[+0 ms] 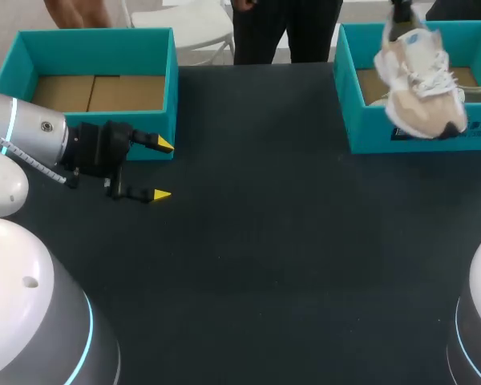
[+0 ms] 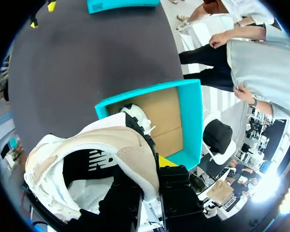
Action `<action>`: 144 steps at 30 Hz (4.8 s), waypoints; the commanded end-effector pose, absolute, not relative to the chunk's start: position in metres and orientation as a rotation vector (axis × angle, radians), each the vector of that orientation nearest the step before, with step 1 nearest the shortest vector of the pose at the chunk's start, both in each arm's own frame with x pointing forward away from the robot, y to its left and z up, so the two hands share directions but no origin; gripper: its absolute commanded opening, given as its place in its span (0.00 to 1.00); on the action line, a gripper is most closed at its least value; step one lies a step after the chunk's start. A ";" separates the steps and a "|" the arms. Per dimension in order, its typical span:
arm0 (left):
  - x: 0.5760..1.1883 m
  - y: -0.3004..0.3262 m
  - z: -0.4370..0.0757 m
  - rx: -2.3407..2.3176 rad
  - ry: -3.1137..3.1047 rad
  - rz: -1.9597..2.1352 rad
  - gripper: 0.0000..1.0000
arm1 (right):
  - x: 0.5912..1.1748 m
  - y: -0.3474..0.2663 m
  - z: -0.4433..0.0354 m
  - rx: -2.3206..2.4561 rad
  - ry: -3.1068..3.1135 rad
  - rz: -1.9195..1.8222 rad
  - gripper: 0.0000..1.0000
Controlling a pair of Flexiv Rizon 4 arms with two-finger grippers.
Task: Take the shoe out of the shoebox, open the shoe tongue, remove and reinsert the insole, then place the shoe into the shoebox
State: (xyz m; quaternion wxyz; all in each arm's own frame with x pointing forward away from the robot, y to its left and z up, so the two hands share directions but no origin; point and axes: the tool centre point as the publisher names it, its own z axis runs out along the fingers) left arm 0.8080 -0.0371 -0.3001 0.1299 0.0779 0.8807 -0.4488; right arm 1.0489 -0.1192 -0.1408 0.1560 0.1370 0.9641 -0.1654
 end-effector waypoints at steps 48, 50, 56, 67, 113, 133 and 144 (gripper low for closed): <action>0.807 -0.037 -0.300 0.226 2.562 -1.300 1.00 | 1.218 -0.298 -0.161 0.505 2.657 -0.532 0.00; 0.807 -0.037 -0.300 0.226 2.562 -1.300 1.00 | 1.222 -0.304 -0.160 0.520 2.651 -0.539 0.00; 0.807 -0.037 -0.300 0.226 2.562 -1.300 1.00 | 1.224 -0.313 -0.160 0.752 2.628 -0.561 0.00; 0.807 -0.037 -0.300 0.226 2.562 -1.300 1.00 | 1.195 -0.315 -0.154 1.516 2.260 -0.453 0.00; 0.807 -0.037 -0.300 0.226 2.562 -1.300 1.00 | 1.155 -0.331 -0.162 2.375 1.736 -0.495 0.00; 0.807 -0.037 -0.300 0.226 2.562 -1.300 1.00 | 1.142 -0.335 -0.213 2.364 1.454 -0.415 0.00; 0.807 -0.037 -0.300 0.226 2.562 -1.300 1.00 | 1.137 -0.331 -0.244 2.345 1.459 -0.423 0.00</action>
